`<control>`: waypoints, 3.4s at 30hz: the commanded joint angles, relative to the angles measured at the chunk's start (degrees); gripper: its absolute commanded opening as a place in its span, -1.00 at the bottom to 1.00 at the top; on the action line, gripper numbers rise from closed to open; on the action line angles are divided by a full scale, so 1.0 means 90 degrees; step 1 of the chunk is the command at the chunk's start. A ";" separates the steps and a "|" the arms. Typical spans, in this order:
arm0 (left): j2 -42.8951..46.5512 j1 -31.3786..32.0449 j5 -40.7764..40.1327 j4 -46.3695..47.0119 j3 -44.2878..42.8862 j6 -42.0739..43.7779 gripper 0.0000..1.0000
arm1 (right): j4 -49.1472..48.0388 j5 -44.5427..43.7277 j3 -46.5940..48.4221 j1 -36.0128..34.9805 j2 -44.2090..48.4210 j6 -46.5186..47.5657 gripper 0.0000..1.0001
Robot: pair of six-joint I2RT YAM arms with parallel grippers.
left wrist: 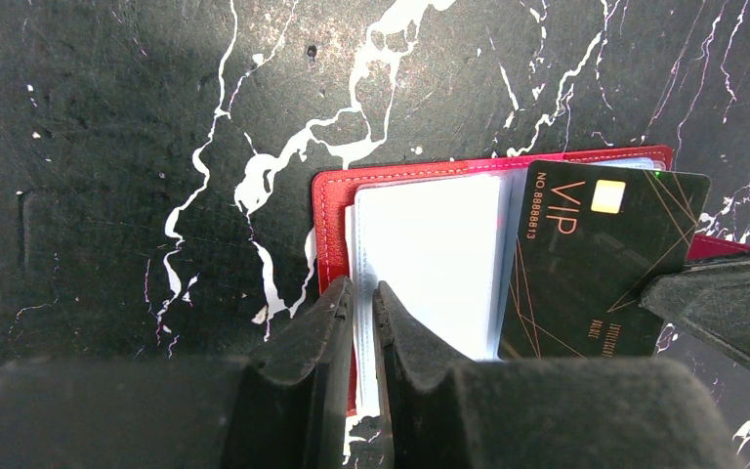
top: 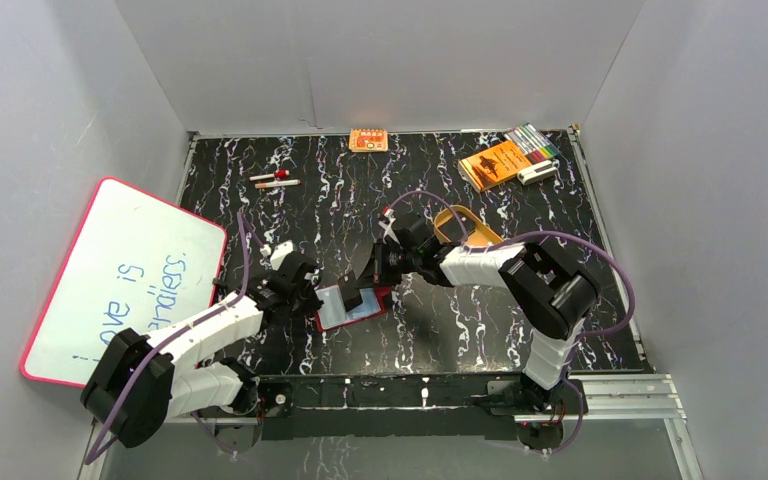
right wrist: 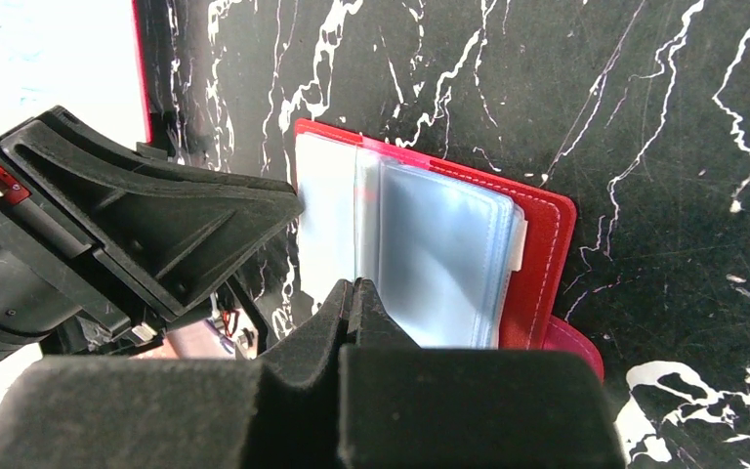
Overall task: Put the credit cards into the card holder
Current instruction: Insert the credit card into the card holder.
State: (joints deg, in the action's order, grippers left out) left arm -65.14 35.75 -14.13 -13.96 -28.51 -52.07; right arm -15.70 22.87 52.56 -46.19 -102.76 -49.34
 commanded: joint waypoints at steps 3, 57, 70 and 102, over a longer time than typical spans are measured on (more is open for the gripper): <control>0.0166 -0.0027 -0.0158 -0.0127 0.0025 -0.0019 -0.76 | -0.0345 0.0104 -0.0062 -0.0004 -0.0105 -0.0014 -1.00; 0.0197 -0.0027 -0.0090 -0.0103 0.0065 -0.0045 -0.77 | -0.1083 0.0505 0.0019 -0.0338 -0.0887 -0.0559 -1.00; 0.0918 -0.0027 -0.1120 -0.1383 -0.0191 -0.1009 -0.53 | -0.1114 0.0398 0.0020 -0.0414 -0.0954 -0.0641 -1.00; -0.0770 -0.0049 0.0477 0.0482 0.0181 -0.0413 -1.00 | -0.1741 -0.0756 -0.1208 -0.0438 -0.0250 -0.1508 -1.00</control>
State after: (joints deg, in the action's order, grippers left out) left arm -70.65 35.14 -13.63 -8.05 -28.34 -56.03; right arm -30.13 22.17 44.12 -49.58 -107.42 -60.66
